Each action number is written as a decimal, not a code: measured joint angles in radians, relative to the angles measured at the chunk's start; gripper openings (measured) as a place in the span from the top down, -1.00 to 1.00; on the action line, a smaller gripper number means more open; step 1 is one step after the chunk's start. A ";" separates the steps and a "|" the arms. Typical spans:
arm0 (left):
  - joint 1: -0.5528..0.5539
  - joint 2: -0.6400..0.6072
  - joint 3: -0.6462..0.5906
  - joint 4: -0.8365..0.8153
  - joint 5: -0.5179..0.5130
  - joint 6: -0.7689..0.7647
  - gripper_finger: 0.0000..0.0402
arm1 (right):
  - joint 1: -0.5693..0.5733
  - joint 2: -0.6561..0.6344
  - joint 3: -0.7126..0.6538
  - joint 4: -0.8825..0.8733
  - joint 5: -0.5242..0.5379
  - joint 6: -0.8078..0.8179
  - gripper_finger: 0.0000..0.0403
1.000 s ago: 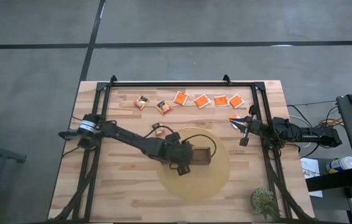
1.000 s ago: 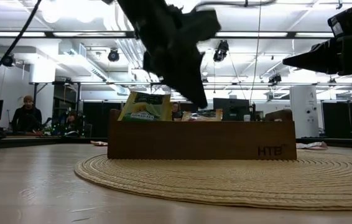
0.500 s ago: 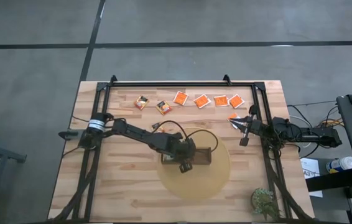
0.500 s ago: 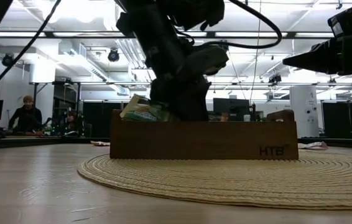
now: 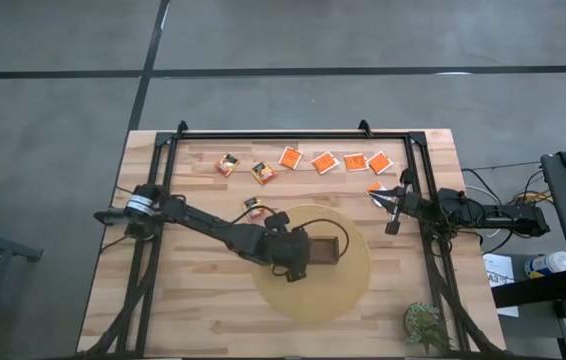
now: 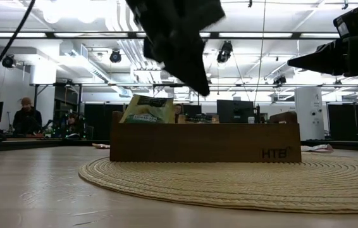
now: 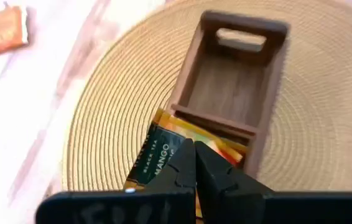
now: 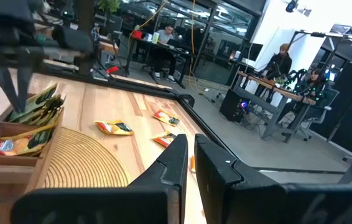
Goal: Pick & Place Tea
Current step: Put the yellow tea bag into the middle section of the wooden organizer
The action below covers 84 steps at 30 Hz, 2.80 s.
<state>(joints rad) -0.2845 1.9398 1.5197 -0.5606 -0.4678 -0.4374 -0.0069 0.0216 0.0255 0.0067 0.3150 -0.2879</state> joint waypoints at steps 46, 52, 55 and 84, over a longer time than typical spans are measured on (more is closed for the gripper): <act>0.061 -0.780 -1.001 0.612 -0.184 0.067 0.72 | 0.000 0.002 0.000 0.000 0.001 0.000 0.87; 0.066 -0.780 -1.002 0.612 -0.183 0.068 0.30 | 0.000 0.002 0.000 0.000 0.001 0.000 0.87; 0.076 -0.779 -1.002 0.612 -0.185 0.053 0.08 | 0.000 0.002 0.000 0.000 0.001 0.000 0.87; 0.344 -0.376 -0.948 0.689 0.179 -0.060 -0.24 | 0.000 0.000 0.000 0.000 0.001 0.000 0.87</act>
<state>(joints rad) 0.0592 1.5637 0.5718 0.1284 -0.2883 -0.4974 -0.0071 0.0220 0.0254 0.0070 0.3157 -0.2878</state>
